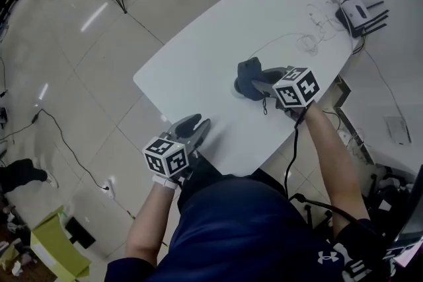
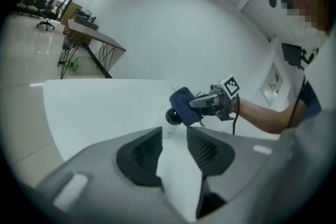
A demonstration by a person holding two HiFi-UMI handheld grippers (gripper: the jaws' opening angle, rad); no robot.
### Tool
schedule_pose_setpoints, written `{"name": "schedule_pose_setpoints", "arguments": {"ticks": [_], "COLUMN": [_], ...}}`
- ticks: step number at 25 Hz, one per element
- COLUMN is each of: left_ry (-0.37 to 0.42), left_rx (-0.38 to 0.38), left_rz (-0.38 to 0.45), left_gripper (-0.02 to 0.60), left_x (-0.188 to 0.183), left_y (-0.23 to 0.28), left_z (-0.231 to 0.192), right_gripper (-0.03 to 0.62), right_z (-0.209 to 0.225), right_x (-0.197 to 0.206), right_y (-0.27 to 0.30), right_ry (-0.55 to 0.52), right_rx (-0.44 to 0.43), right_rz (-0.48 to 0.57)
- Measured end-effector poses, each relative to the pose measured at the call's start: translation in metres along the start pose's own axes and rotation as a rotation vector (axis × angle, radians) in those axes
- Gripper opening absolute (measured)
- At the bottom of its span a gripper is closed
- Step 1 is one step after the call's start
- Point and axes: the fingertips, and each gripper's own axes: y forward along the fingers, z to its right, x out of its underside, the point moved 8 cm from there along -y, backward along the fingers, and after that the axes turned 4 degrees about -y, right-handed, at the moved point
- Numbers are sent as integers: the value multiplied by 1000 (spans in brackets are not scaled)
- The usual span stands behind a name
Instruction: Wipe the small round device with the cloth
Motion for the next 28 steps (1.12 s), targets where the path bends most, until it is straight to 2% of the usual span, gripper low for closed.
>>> {"name": "schedule_pose_setpoints", "arguments": {"ticks": [5, 11, 13, 16, 21, 24, 28], "left_ry": [-5, -15, -20, -24, -23, -17, -16], "left_rx": [-27, -71, -87, -102, -87, -55, -20], "left_rz": [-6, -6, -9, -11, -12, -3, 10], "left_gripper": [146, 146, 146, 146, 141, 141, 141], "left_x": [-4, -4, -2, 1, 5, 2, -1], "left_y": [9, 5, 1, -4, 4, 12, 14], "left_z": [5, 9, 8, 6, 5, 9, 12], "right_gripper": [75, 75, 75, 75, 75, 75, 75], "right_z": [41, 76, 80, 78, 78, 66, 17], "right_x": [16, 47, 62, 75, 68, 40, -4], "right_y": [10, 40, 54, 64, 36, 1, -38], "right_ry": [100, 225, 230, 180, -19, -31, 89], "right_rx": [-133, -189, -166, -88, 113, 135, 37], "right_rz": [-48, -41, -68, -115, -197, -68, 275]}}
